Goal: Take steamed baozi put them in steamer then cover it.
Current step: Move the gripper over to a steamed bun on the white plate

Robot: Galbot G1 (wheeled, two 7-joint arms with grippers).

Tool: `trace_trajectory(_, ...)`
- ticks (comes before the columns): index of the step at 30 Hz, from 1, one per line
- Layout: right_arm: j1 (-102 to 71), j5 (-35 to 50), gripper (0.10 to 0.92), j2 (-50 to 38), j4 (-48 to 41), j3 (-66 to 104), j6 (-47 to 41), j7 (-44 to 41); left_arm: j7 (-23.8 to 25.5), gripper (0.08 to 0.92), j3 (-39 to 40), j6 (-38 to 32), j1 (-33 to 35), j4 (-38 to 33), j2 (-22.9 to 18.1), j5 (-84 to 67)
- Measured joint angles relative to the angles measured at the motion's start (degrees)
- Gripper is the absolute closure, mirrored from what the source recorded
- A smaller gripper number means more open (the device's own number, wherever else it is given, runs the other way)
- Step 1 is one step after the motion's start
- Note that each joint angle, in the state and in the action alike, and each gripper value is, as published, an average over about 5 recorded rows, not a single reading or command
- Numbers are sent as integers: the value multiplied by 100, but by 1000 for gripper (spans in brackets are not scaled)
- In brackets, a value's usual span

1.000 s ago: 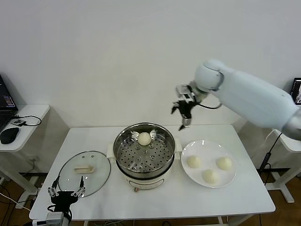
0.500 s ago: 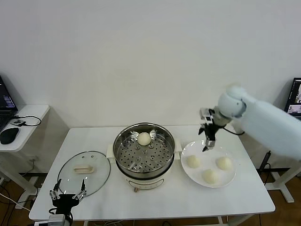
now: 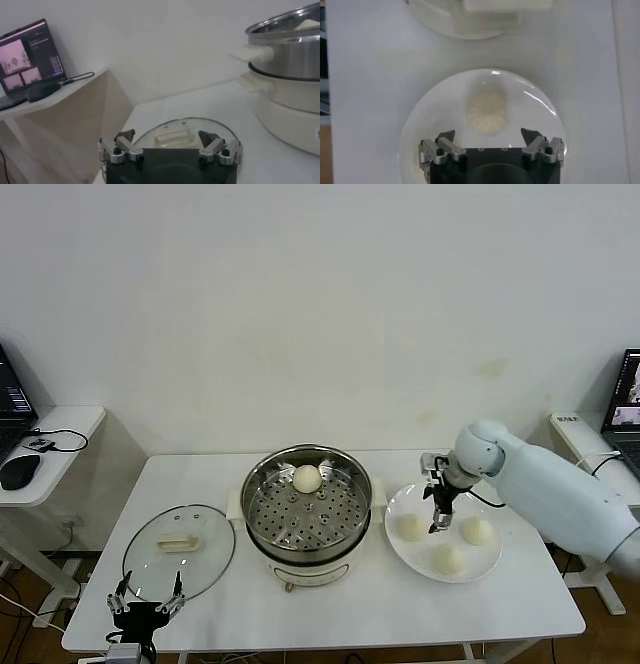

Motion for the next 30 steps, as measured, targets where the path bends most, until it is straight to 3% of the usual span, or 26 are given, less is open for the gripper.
trace_trajectory(30, -265, -325, 203, 740, -999, 112, 244, 206, -20, 177, 14, -37, -60, 186, -47, 55)
